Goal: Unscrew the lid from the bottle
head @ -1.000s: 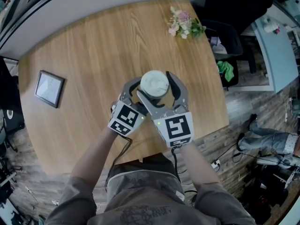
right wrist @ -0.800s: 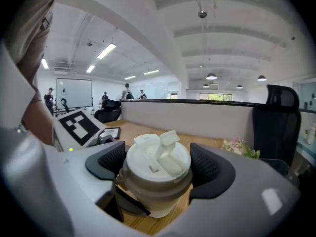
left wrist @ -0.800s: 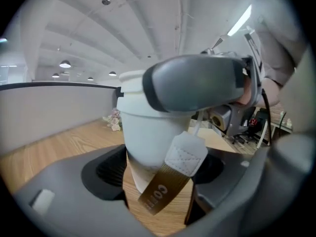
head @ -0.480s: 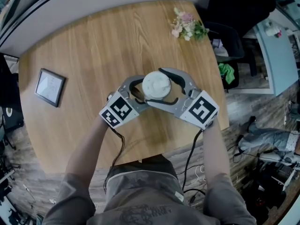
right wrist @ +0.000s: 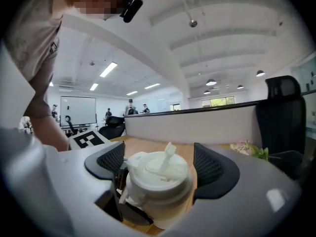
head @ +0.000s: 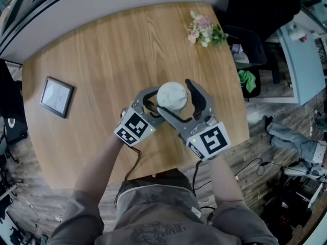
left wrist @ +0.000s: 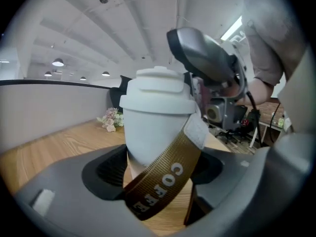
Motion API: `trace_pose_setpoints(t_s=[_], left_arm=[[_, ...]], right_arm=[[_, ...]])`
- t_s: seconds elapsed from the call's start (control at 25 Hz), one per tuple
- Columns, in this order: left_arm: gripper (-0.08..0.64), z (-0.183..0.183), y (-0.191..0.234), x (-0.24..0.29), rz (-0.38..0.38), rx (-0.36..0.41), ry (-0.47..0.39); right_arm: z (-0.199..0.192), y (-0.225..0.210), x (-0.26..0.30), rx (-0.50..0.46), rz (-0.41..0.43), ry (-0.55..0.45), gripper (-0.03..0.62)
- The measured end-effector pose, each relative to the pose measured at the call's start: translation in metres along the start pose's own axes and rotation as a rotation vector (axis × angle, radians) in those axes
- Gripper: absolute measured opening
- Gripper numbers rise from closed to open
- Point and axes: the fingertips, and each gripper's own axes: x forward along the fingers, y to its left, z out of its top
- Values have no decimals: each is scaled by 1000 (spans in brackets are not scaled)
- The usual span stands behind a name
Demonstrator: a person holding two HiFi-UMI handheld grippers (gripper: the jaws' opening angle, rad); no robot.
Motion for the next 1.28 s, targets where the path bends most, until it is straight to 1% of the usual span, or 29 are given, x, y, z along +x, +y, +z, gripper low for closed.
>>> trace_pose_setpoints(t_s=[0.04, 0.12, 0.2, 0.28, 0.4, 0.52, 0.6, 0.72, 0.88, 0.96, 1.0, 1.04, 1.12, 1.2, 1.28], left_arm=[[342, 0, 0, 0, 20, -16, -5], [339, -2, 1, -1, 62, -46, -13], [337, -2, 0, -1, 101, -64, -20], [336, -1, 0, -1, 133, -73, -33], [334, -1, 1, -2, 149, -75, -45], [333, -2, 0, -1, 120, -61, -35], [333, -3, 0, -2, 80, -45, -31], [333, -2, -1, -4, -13, -13, -35], [330, -2, -2, -4, -135, 34, -49], [328, -2, -1, -3, -174, 47, -51], [327, -2, -1, -4, -186, 50, -52], [325, -2, -1, -4, -192, 52, -51], [325, -2, -1, -5, -189, 51, -50], [325, -2, -2, -4, -177, 48, -49], [328, -4, -2, -3, -161, 43, -43]], right_arm=[[-5, 2, 3, 3, -46, 16, 447], [-18, 5, 10, -5, -111, 61, 486], [-25, 2, 16, -19, -162, 102, 489], [-28, -3, 19, -32, -185, 114, 488], [-30, -6, 23, -49, -170, 109, 488], [-31, -4, 23, -44, -93, 108, 486], [-31, 0, 23, -49, -10, 117, 486], [-30, 9, 22, -84, 164, 123, 486], [-29, 16, 16, -76, 439, 123, 486], [-30, 17, 13, -96, 540, 133, 486], [-30, 18, 13, -110, 572, 137, 486], [-30, 19, 13, -123, 590, 138, 486], [-30, 20, 13, -135, 590, 136, 486], [-30, 19, 13, -125, 559, 128, 486], [-29, 16, 13, -96, 520, 111, 486]])
